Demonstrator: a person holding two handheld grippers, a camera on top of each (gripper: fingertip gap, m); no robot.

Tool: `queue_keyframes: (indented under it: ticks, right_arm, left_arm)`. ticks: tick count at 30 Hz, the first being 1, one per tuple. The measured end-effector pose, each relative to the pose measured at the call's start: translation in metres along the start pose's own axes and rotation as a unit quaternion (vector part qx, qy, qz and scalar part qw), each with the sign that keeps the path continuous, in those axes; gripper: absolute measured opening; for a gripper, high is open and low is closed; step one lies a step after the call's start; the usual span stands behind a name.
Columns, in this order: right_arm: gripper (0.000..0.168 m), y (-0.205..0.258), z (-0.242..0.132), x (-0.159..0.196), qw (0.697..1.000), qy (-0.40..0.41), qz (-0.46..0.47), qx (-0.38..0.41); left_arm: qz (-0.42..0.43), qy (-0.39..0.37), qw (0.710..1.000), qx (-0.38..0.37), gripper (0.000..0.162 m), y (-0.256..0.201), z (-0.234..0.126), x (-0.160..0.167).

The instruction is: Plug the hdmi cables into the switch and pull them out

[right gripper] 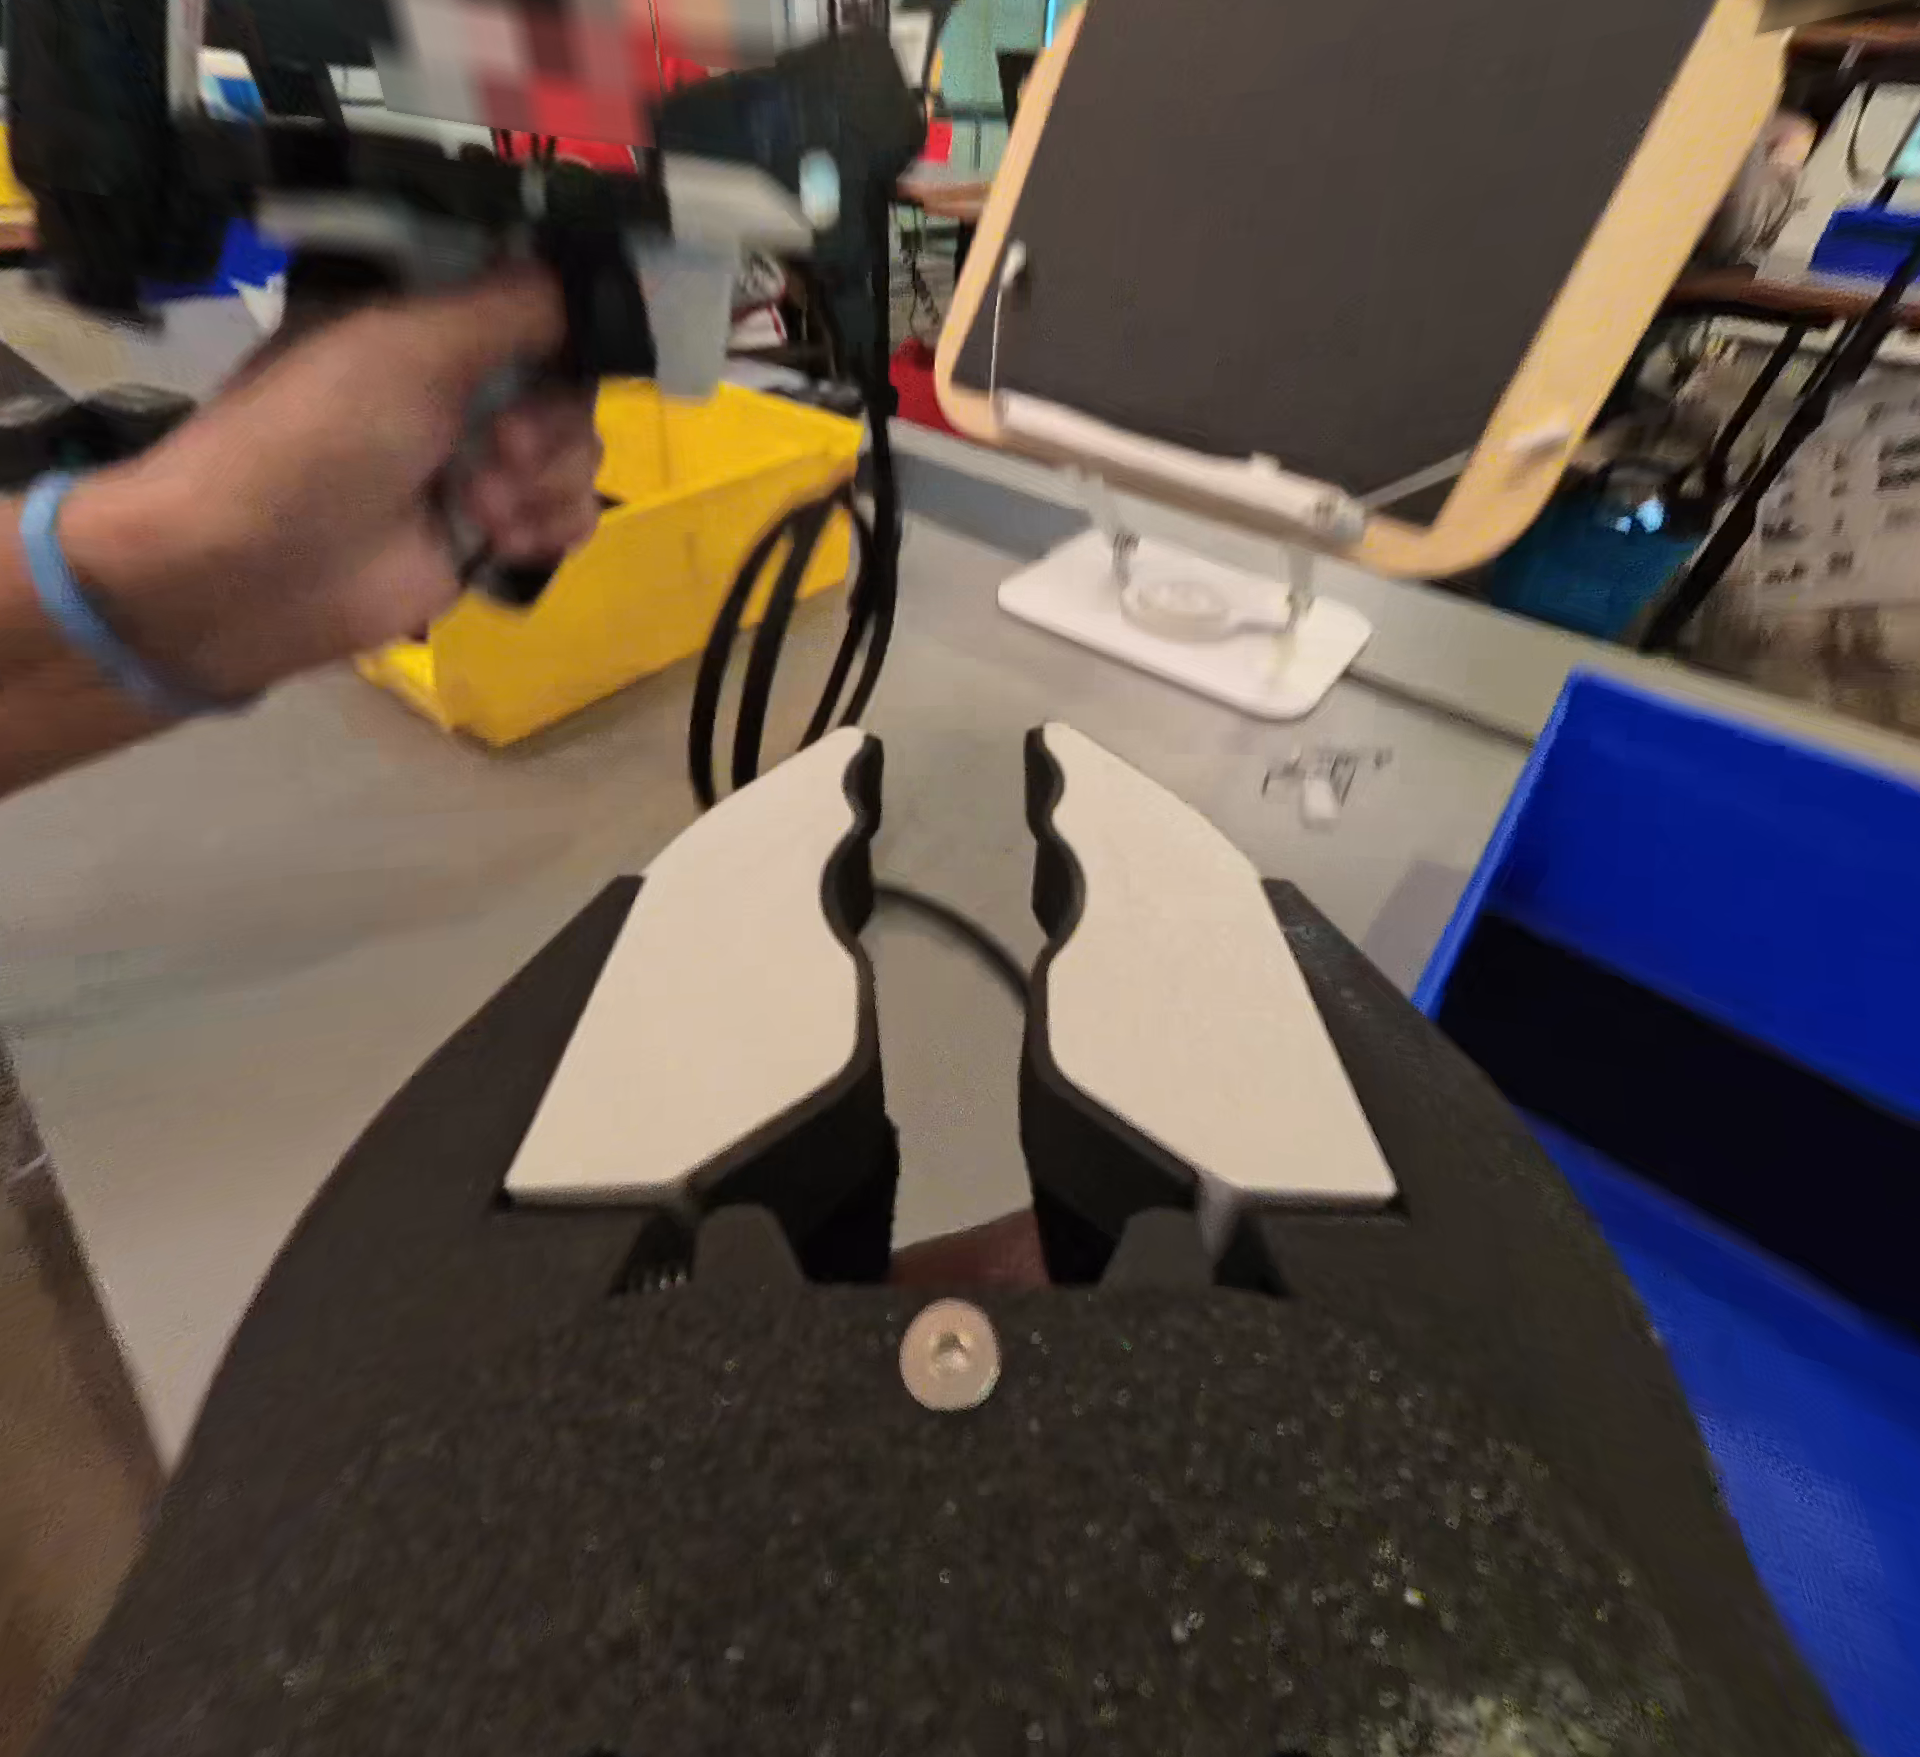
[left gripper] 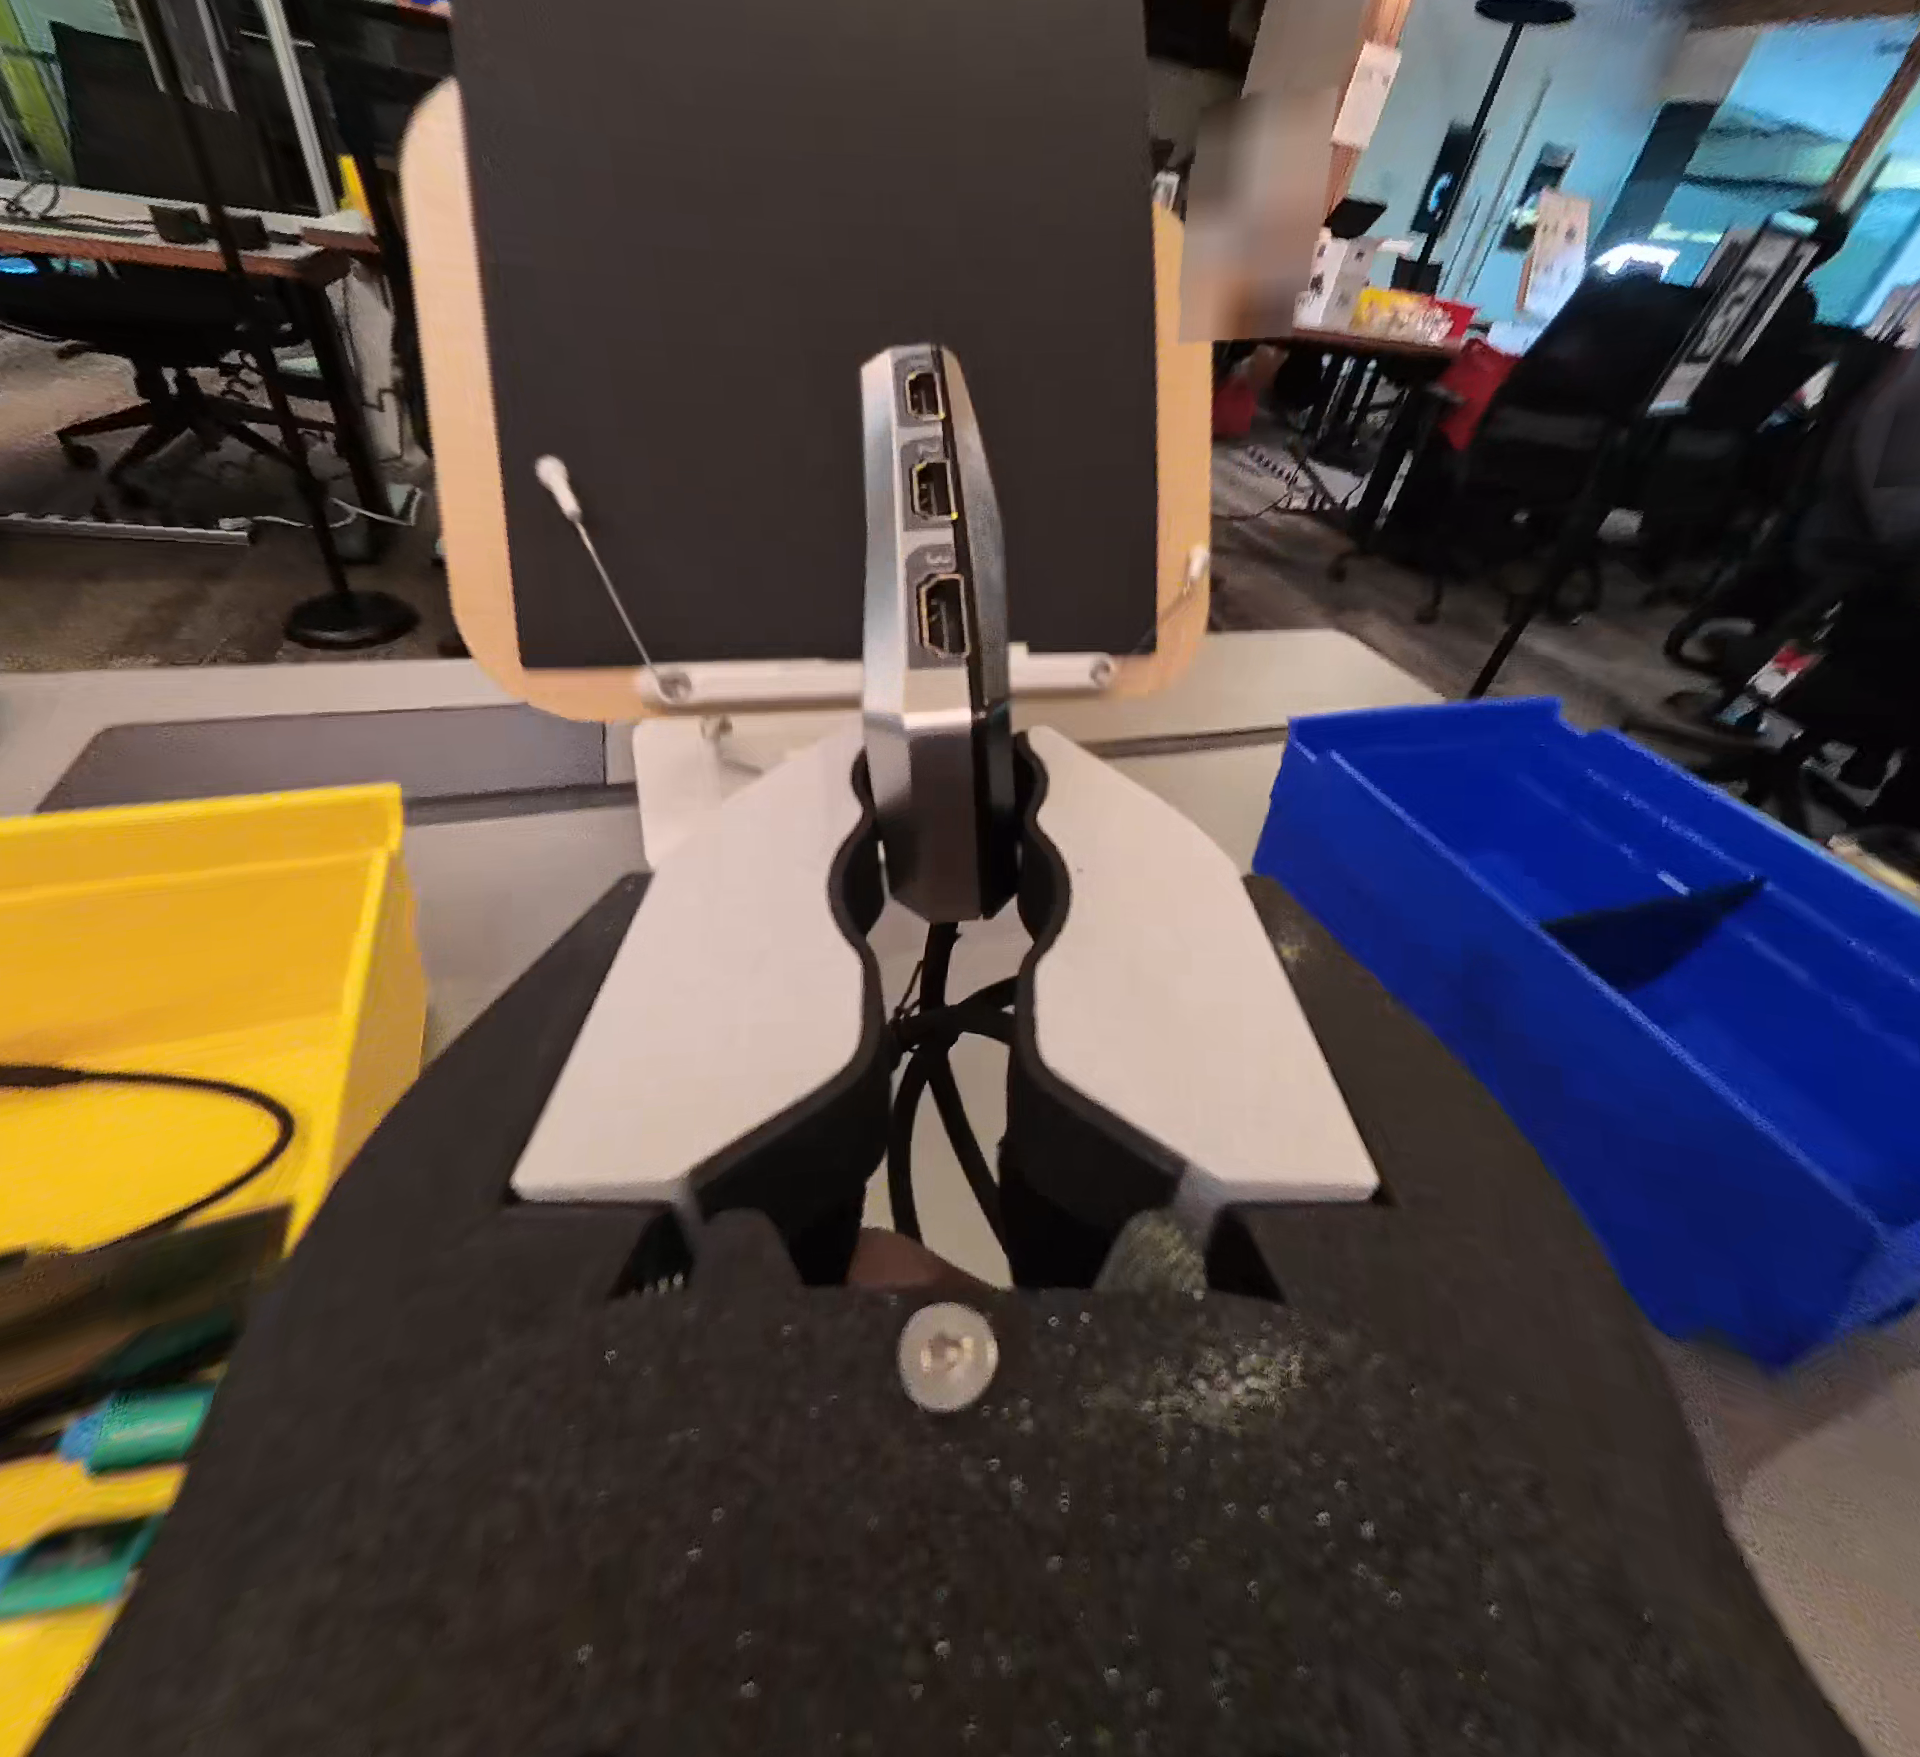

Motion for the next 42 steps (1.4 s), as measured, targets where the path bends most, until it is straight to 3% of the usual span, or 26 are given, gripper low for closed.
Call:
queue_keyframes:
  ticks: [2, 5, 9, 14, 23, 29, 33, 36, 42]
  right_arm:
    - [0.027, -0.005, 0.026, -0.017, 1.000, -0.011, -0.003, -0.004]
    - [0.031, 0.004, 0.063, -0.016, 0.998, 0.001, 0.046, -0.035]
    - [0.048, 0.031, 0.093, -0.013, 0.987, 0.019, 0.135, -0.087]
    - [0.058, 0.054, 0.100, 0.003, 0.964, 0.046, 0.230, -0.128]
    - [0.069, 0.060, 0.093, 0.006, 0.893, 0.039, 0.404, -0.194]
    - [0.066, 0.054, 0.089, 0.021, 0.898, 0.065, 0.395, -0.183]
    - [0.063, 0.049, 0.087, 0.030, 0.919, 0.089, 0.343, -0.174]
    - [0.049, 0.042, 0.083, 0.032, 0.940, 0.108, 0.280, -0.163]
    - [0.023, 0.024, 0.076, 0.032, 0.975, 0.123, 0.133, -0.127]
  left_arm:
    - [0.010, 0.011, 1.000, -0.006, 0.021, -0.011, -0.010, 0.016]
    - [0.030, 0.008, 1.000, 0.000, 0.021, -0.024, -0.023, 0.037]
    - [0.127, -0.017, 0.991, 0.031, 0.022, -0.045, -0.044, 0.054]
    - [0.194, -0.071, 0.977, 0.044, 0.021, -0.059, -0.061, 0.055]
    - [0.173, -0.090, 0.979, 0.051, 0.022, -0.082, -0.065, 0.063]
    - [0.184, -0.083, 0.977, 0.070, 0.030, -0.099, -0.065, 0.074]
    - [0.217, -0.071, 0.970, 0.080, 0.033, -0.104, -0.064, 0.085]
    - [0.247, -0.049, 0.961, 0.113, 0.038, -0.110, -0.066, 0.095]
    - [0.228, 0.002, 0.956, 0.185, 0.028, -0.103, -0.094, 0.090]
Point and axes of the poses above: each gripper's, where its closed fingertips meet, z out along the fingers, x out of its underside, y = z × x across the jaws, the point moved 1 cm from there along -z, back along the fingers, and after that the axes turned 13 degrees about -y, right-handed, at the moved point
